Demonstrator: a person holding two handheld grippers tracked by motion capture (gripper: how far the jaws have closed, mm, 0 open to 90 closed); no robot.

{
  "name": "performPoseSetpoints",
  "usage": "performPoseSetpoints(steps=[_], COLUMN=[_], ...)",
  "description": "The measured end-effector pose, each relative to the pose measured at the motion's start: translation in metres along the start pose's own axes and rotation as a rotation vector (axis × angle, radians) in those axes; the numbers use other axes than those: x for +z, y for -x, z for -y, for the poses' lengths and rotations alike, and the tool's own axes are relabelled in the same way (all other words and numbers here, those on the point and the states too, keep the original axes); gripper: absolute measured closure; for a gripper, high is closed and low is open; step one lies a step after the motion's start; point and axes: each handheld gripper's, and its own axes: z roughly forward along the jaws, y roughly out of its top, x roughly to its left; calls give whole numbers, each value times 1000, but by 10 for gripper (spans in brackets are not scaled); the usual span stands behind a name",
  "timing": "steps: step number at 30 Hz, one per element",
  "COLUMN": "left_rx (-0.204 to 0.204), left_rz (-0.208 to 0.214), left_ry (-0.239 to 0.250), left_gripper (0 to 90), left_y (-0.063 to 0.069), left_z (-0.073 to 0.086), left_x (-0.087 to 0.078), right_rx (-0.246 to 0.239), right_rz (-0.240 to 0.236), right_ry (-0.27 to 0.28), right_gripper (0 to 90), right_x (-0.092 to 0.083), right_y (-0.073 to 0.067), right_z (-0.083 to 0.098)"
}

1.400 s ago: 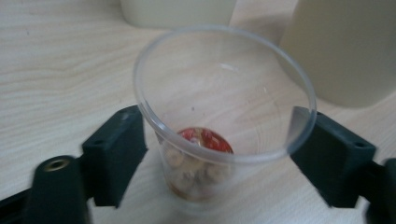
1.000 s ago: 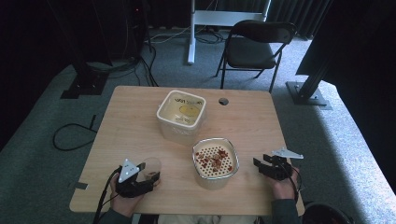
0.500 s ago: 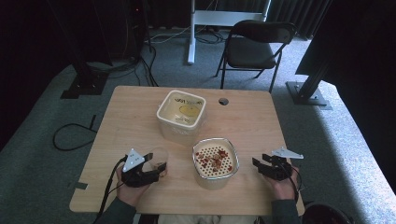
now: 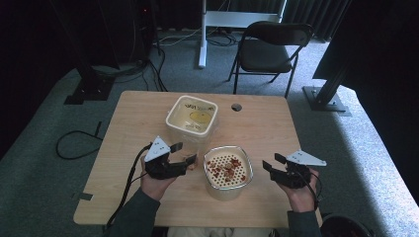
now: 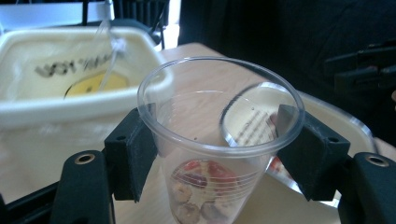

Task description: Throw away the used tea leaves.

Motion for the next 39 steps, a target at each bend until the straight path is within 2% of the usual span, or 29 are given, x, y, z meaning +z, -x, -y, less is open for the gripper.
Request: performPoseSetpoints(steps=[5, 8, 13, 18, 21, 23, 25, 33, 36, 39], left_rx=[23, 24, 25, 36, 48, 52, 48, 55, 53, 53], left_rz=[20, 36, 65, 79, 88, 92, 109, 147, 167, 176], left_ry=[8, 1, 9, 12, 13, 14, 28, 53, 43, 31], left_gripper=[322, 322, 322, 323, 323, 323, 323, 322, 318, 309], left_y=[9, 12, 18, 22, 26, 27, 30, 40, 43, 44], left_z=[-16, -23, -30, -34, -36, -36, -37, -39, -40, -39], left_x=[9, 18, 29, 33, 36, 36, 37, 40, 43, 46], right_rx=[-23, -48, -105, -157, -190, -198, -205, -193, -198, -201], right_rz=[-59, -72, -121, -186, -201, -215, -230, -256, -261, -255], right_ry=[30, 34, 32, 46, 79, 81, 77, 99, 130, 152], right_gripper=[415, 338, 247, 209, 194, 191, 182, 191, 238, 331], right_x=[-5, -3, 10, 23, 29, 32, 43, 66, 69, 68], right_y=[-16, -28, -48, -68, -80, -84, -92, -98, -99, -99], right_z=[-20, -30, -40, -46, -51, -53, -57, -60, -58, -57])
